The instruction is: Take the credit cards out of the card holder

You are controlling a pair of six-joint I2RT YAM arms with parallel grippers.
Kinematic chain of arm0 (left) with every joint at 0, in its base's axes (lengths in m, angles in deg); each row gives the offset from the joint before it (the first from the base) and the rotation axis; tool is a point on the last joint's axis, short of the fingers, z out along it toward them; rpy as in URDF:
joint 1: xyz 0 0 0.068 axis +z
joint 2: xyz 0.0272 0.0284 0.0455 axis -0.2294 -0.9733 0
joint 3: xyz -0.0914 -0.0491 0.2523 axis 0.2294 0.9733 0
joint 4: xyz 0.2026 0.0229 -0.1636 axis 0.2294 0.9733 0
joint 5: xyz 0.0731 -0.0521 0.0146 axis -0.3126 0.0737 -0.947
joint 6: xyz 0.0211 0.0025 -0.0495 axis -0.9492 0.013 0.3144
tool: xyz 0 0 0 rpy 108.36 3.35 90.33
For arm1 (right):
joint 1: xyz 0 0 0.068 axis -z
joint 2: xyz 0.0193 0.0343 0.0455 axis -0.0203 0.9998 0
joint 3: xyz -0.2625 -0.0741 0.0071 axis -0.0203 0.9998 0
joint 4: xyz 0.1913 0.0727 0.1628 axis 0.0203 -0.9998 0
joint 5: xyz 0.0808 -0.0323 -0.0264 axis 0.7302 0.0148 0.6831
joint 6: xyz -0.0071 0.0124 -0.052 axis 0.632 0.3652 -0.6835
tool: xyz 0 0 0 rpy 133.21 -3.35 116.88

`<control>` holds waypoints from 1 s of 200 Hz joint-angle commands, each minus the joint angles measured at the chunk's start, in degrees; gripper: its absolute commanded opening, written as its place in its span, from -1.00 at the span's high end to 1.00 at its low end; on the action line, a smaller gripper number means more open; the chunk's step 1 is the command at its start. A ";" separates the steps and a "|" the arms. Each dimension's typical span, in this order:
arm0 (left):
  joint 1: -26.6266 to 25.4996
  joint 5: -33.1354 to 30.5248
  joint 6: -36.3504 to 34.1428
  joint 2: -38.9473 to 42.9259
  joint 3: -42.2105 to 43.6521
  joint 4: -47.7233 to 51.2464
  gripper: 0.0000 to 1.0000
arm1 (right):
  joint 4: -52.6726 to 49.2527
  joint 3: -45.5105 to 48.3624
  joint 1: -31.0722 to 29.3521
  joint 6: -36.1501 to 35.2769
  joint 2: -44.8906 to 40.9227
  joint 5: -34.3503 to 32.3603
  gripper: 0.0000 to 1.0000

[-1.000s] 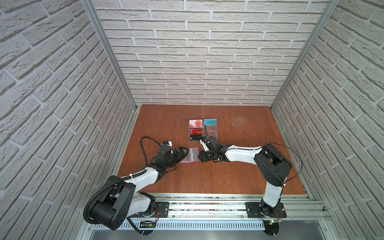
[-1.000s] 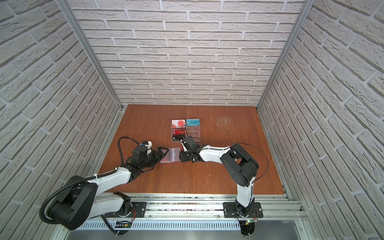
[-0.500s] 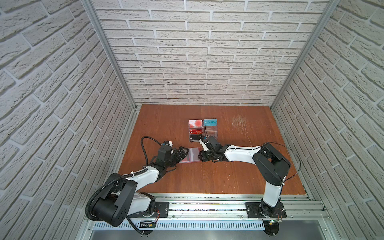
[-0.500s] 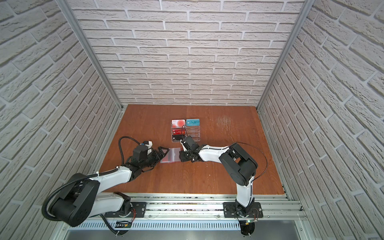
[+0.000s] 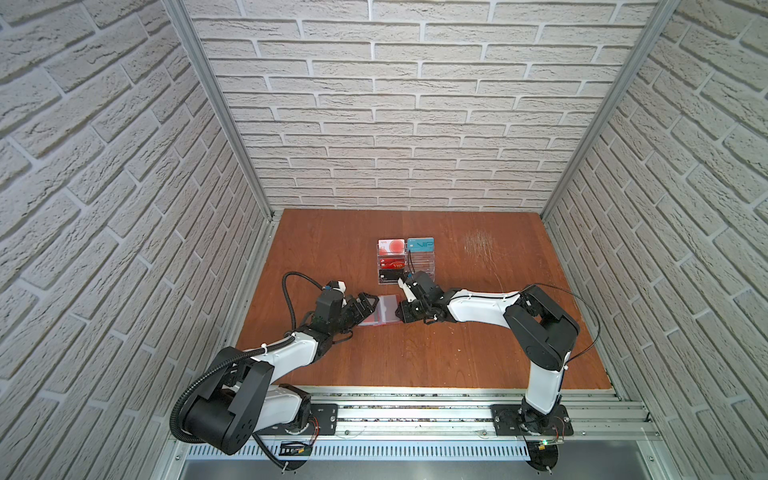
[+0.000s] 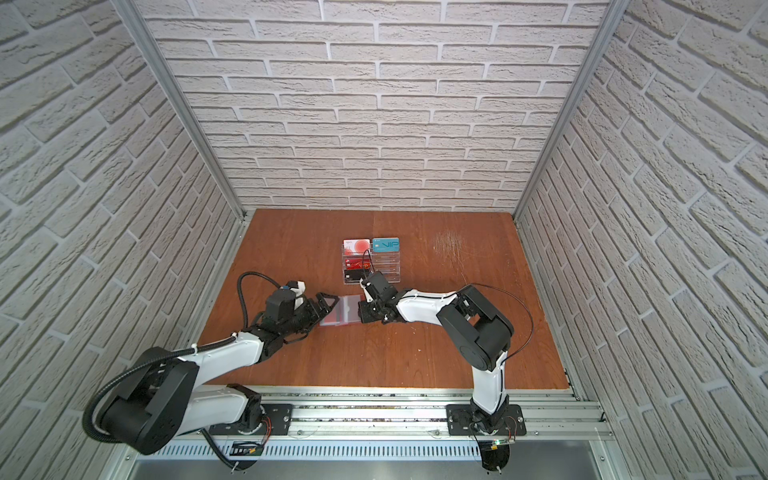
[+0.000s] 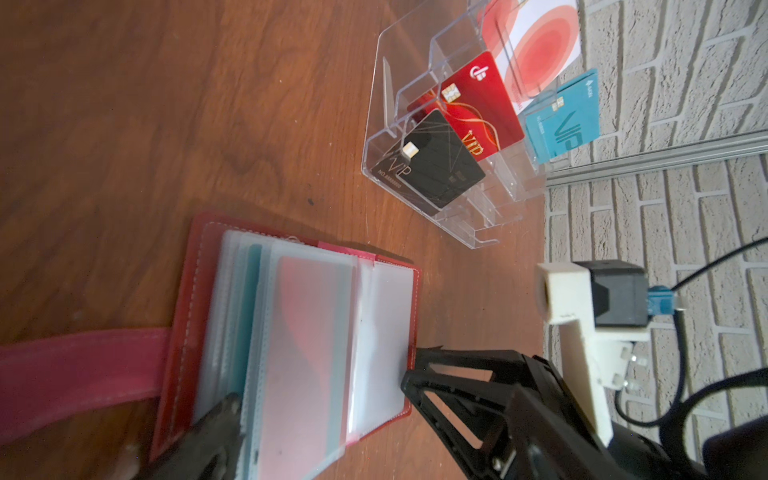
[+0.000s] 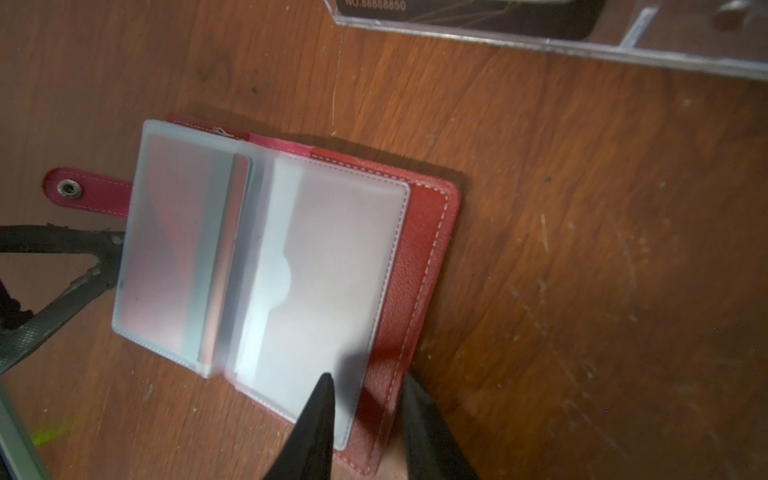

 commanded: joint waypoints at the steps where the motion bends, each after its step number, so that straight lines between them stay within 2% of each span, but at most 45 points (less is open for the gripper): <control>1: 0.33 0.84 -0.64 -0.29 -1.57 -2.76 -0.96 | 0.01 -0.77 -0.50 0.39 0.65 0.65 0.41; 63: 0.39 0.11 -1.74 0.22 -2.53 -0.43 -0.96 | 0.01 -0.94 -0.55 0.44 1.02 1.13 0.43; 200: -0.65 0.80 0.33 -3.72 -3.06 -4.98 -0.96 | 0.36 -1.13 -0.55 1.08 1.46 2.54 0.48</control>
